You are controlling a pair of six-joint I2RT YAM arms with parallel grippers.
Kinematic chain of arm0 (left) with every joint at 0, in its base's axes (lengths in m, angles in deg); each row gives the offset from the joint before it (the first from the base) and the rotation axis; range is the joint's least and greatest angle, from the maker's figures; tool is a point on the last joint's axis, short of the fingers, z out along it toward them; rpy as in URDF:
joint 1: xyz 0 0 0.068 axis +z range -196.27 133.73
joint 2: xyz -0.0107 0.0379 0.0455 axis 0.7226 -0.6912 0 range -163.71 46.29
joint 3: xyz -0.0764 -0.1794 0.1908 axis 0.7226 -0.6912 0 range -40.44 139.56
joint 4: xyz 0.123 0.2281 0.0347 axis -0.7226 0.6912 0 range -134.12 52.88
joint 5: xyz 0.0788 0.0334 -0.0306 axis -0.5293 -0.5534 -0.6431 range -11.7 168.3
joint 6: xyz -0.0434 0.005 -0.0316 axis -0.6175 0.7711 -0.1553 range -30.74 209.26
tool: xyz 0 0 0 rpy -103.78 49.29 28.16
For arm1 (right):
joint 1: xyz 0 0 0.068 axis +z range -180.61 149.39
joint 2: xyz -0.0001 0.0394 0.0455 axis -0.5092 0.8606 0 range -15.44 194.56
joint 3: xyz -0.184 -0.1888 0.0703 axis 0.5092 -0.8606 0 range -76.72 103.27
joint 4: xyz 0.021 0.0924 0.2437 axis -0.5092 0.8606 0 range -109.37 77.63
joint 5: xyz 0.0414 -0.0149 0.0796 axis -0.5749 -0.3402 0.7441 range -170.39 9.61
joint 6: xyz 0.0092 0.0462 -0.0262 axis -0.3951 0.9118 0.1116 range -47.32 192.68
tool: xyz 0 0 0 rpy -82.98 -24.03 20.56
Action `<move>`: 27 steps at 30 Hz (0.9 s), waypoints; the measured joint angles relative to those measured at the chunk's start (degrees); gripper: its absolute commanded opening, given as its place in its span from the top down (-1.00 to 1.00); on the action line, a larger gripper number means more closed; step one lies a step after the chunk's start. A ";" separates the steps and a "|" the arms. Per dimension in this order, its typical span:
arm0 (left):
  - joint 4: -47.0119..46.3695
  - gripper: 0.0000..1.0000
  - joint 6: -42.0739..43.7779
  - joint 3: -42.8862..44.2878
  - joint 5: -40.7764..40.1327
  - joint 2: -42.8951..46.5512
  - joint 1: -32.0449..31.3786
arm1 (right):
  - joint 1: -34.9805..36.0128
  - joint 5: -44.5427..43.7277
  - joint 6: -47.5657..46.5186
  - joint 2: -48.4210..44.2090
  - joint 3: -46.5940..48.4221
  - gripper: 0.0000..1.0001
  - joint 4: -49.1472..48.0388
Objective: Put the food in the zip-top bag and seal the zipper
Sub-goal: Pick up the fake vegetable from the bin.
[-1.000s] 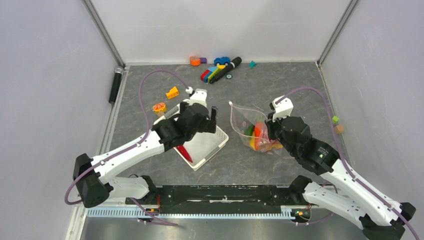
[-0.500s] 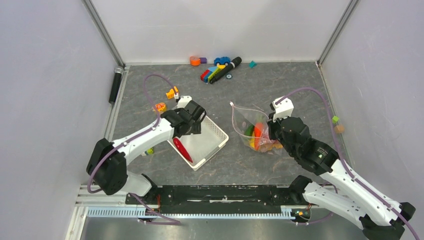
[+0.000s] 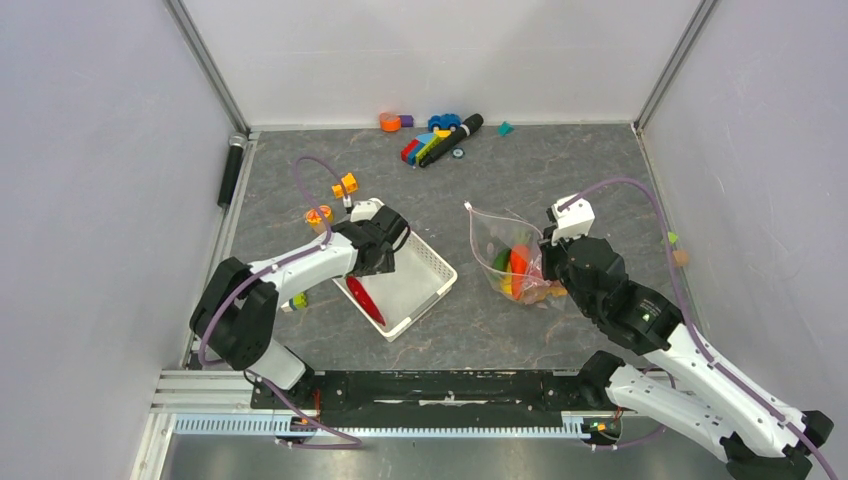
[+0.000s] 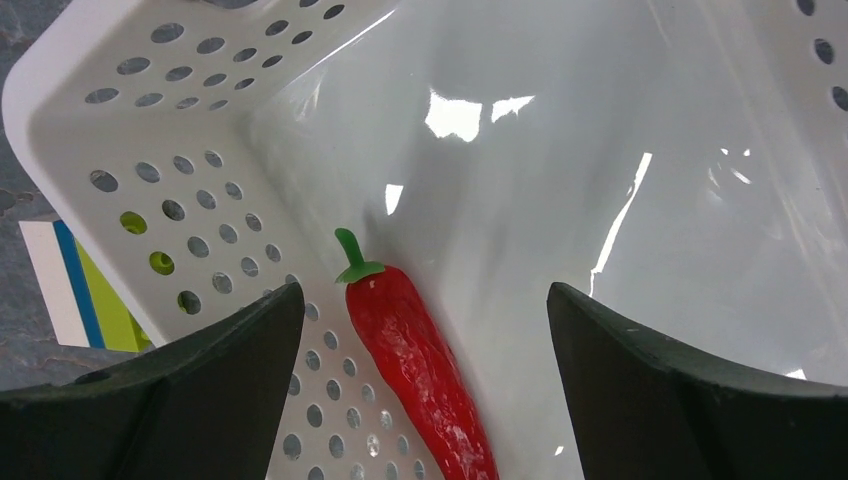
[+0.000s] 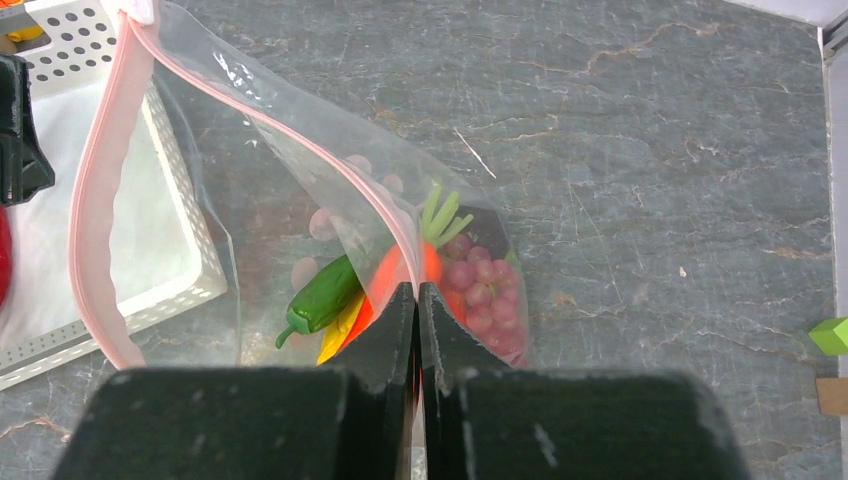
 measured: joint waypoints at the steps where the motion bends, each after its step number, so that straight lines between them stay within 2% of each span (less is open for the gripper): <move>1: -0.39 -0.91 -0.11 -0.39 0.07 -0.26 0.26 | 0.00 -0.24 0.00 -0.22 -0.11 0.90 0.02; 9: -2.93 -0.78 -0.85 -1.68 0.44 -2.14 1.14 | 0.00 -0.50 -0.02 -0.24 -0.28 0.90 0.02; 17: -7.78 -0.74 -1.40 -4.07 3.50 -3.89 2.08 | 0.00 -0.63 0.00 -0.15 -0.28 0.90 0.02; 27: -14.08 -0.56 -2.25 -6.49 9.49 -2.86 2.43 | 0.00 -0.94 -0.02 0.09 -0.28 0.90 0.02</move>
